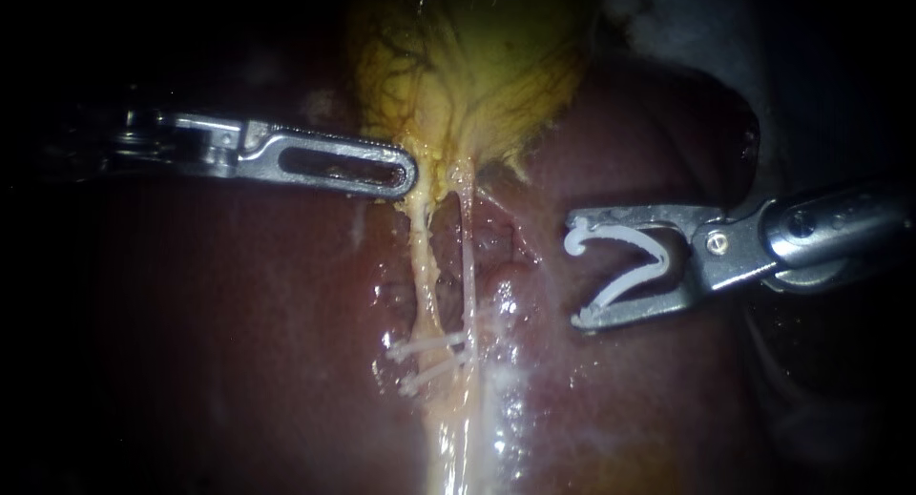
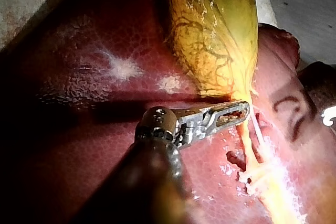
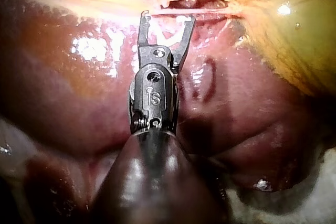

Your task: Clipping third clip left tube

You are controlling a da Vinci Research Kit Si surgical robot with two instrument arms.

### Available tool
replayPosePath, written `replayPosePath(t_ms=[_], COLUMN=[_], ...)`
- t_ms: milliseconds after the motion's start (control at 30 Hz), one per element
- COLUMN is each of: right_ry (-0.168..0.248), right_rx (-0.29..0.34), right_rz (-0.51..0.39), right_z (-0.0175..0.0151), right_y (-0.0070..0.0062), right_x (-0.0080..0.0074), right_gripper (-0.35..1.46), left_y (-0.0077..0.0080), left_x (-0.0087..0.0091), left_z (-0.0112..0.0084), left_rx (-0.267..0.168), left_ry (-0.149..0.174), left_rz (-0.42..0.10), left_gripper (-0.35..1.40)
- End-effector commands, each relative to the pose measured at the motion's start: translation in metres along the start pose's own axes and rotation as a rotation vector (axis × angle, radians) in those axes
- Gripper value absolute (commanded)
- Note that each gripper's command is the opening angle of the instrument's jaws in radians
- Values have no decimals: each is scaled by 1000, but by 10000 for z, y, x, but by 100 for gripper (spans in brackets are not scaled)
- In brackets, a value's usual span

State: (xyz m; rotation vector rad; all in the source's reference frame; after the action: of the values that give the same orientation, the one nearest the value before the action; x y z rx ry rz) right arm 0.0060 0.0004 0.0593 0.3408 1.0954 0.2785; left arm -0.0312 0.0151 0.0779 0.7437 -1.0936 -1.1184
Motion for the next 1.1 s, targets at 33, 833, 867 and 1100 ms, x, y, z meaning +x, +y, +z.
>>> replayPosePath(t_ms=[33,833,867,1100], right_ry=[0,0,0,0], right_rx=[0,0,0,-4], right_rz=[0,0,0,2], right_z=[0,0,0,7], right_y=[0,0,0,0], right_x=[0,0,0,3], right_gripper=[55,55,55,56], left_y=[-1,-33,-33,-32], left_x=[0,-43,-43,-41], left_z=[0,-69,-69,-68], left_rx=[1,-66,-66,-67], left_ry=[1,-61,-61,-62], left_rz=[0,1,1,2], left_gripper=[-35,-35,-35,-35])
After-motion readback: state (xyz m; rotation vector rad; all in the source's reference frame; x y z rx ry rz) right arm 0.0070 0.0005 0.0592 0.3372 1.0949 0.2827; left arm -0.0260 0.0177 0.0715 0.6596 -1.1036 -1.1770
